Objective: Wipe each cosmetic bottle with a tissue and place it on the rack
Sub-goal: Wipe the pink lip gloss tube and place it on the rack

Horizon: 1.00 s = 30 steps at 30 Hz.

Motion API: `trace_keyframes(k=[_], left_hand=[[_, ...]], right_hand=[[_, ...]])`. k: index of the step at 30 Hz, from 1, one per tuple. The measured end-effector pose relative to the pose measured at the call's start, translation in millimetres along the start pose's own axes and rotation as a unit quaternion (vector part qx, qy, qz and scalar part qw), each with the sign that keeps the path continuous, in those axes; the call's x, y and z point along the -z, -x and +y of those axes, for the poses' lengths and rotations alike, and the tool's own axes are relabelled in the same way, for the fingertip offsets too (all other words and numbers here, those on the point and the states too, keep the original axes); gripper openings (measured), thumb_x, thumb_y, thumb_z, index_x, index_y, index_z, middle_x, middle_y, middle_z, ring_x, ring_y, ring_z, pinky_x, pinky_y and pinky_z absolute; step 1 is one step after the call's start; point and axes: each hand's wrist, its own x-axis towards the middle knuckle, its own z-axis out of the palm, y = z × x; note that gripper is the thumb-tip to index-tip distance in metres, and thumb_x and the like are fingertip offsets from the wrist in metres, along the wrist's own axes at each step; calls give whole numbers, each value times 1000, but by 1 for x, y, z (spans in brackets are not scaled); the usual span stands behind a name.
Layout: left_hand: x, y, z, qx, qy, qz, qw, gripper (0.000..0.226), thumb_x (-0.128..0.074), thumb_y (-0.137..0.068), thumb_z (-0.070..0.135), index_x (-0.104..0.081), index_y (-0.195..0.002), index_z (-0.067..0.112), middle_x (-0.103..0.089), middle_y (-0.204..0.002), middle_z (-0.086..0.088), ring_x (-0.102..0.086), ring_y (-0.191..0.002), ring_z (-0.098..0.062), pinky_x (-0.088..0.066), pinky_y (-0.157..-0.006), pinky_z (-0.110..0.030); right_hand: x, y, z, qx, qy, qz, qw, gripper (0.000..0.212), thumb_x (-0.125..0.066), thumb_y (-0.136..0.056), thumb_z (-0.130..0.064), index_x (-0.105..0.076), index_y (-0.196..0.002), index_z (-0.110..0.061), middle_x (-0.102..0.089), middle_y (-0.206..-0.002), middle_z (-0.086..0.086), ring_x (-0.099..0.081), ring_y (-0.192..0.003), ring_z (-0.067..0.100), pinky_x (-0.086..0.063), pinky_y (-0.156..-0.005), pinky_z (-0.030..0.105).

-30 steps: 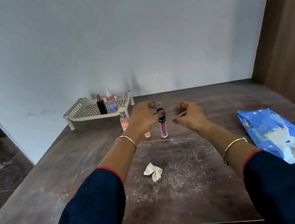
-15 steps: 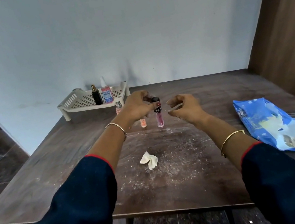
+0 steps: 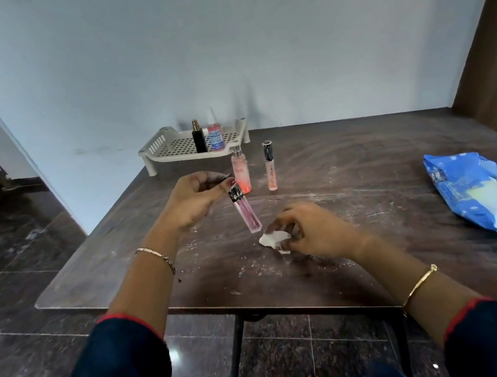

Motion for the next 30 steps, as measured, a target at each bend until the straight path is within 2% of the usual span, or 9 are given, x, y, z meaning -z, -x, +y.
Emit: trace_keyframes(k=[5, 9, 13, 16, 20, 24, 27, 29, 30], left_hand=[[13, 9, -1, -21, 12, -26, 999, 25, -69, -85, 17, -66, -107, 6, -66, -70, 8, -46, -41, 3, -35, -41, -11], [15, 10, -2, -36, -5, -57, 998, 27, -69, -84, 17, -65, -109, 7, -69, -87, -3, -51, -49, 4, -38, -44, -12], [14, 11, -9, -69, -62, -77, 993, 39, -69, -83, 27, -56, -120, 23, -67, -103, 1, -58, -71, -4, -45, -53, -16], [9, 13, -12, -124, -115, -64, 983, 38, -63, -87, 31, -47, -121, 26, -62, -104, 4, -51, -59, -10, -46, -56, -19], [6, 15, -18, -197, -192, -42, 961, 24, -62, -90, 31, -51, -111, 26, -63, -110, 9, -41, -44, -6, -42, -55, -19], [9, 21, -16, -201, -169, -53, 963, 41, -75, -77, 35, -56, -112, 27, -58, -117, 26, -41, -43, -13, -44, -49, -21], [10, 27, -13, -178, -161, -64, 969, 48, -79, -75, 25, -56, -118, 27, -63, -87, 37, -39, -47, -16, -41, -47, -19], [10, 27, -12, -160, -167, -48, 972, 43, -75, -79, 26, -59, -119, 29, -58, -58, 23, -38, -50, -16, -36, -49, -19], [11, 25, -12, -158, -172, -35, 972, 37, -71, -83, 28, -60, -118, 31, -55, -58, 17, -40, -51, -13, -36, -52, -18]], right_hand=[[-2, -1, -9, 27, 49, -2, 998, 18, -66, -85, -15, -71, -102, -21, -64, -100, -3, -55, -86, 9, -47, -79, 23], [-4, -3, -7, 26, 42, 34, 998, 15, -67, -82, -7, -70, -92, -18, -64, -90, -5, -51, -77, 4, -36, -71, 12], [-1, -8, -12, -12, -63, 116, 991, 9, -67, -84, -5, -67, -86, -14, -62, -88, -6, -57, -77, 5, -42, -69, 10], [1, -10, -17, -31, -131, 150, 979, 12, -68, -83, -3, -67, -88, -14, -65, -90, -2, -60, -79, 4, -46, -69, 6], [-1, -11, -17, -61, -175, 179, 966, 14, -66, -84, -3, -66, -92, -15, -65, -94, -2, -62, -84, 7, -47, -67, 8], [0, -11, -22, -80, -225, 220, 946, 28, -61, -87, -1, -59, -99, -26, -60, -93, -7, -57, -80, 3, -45, -63, 5], [0, -13, -31, -43, -188, 268, 944, 30, -62, -88, -4, -65, -111, -24, -58, -102, -12, -58, -91, 5, -51, -79, 16], [-2, -18, -36, 23, -122, 310, 943, 28, -62, -87, -2, -69, -108, -19, -61, -102, -9, -60, -90, 7, -55, -82, 25], [-3, -20, -37, 61, -81, 324, 940, 27, -63, -86, 0, -70, -106, -16, -63, -102, -6, -61, -88, 9, -56, -80, 28]])
